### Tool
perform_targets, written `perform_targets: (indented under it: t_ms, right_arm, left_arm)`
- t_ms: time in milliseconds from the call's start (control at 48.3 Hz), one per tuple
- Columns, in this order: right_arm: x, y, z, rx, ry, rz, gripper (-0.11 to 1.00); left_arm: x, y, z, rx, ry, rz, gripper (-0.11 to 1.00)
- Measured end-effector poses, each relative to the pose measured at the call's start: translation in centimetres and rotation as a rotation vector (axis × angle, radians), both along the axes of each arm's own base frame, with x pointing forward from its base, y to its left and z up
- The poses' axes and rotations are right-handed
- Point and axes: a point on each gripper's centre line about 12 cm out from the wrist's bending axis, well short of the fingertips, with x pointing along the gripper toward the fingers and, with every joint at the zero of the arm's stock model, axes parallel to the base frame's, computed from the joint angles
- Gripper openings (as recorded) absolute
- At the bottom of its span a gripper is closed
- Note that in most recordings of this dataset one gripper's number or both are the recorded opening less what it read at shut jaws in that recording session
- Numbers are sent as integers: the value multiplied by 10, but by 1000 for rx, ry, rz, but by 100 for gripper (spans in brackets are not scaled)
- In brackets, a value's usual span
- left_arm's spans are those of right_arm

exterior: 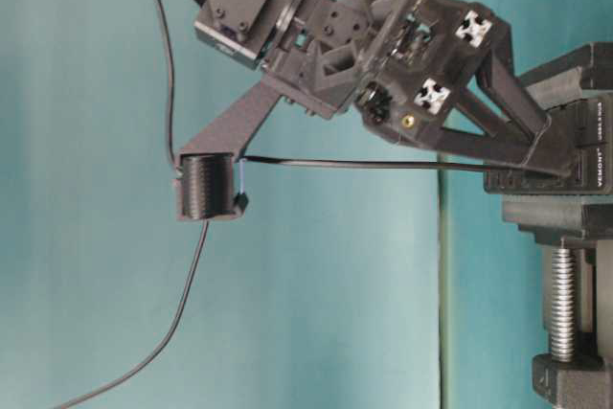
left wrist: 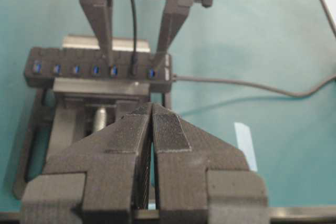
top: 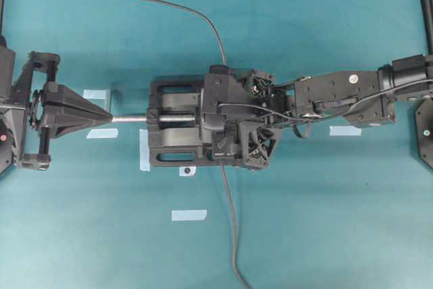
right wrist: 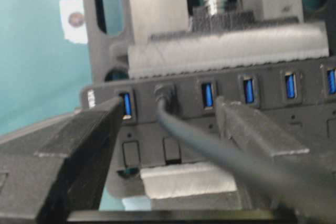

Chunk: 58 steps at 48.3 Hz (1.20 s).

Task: Insert the USB into the second port from the front of the fixed hub.
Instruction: 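Push the plug into the second port with the right gripper, then open the right gripper to release the inserted plug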

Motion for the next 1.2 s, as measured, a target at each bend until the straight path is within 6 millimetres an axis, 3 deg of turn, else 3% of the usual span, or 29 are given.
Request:
perform_targets:
  t_ms: [228, 476, 891, 1202]
  right_arm:
    - [-1, 0, 11, -1, -31, 1, 78]
    - [-15, 0, 27, 0, -64, 0, 78]
    - [-57, 0, 72, 1, -235, 2, 78]
    - [-86, 0, 82, 3, -380, 4, 78]
  left_arm:
    - [-2, 0, -2, 2, 3, 0, 0]
    - [-4, 0, 0, 0, -6, 0, 0]
    - [-4, 0, 0, 1, -8, 0, 0]
    - [-5, 0, 0, 0, -8, 0, 0]
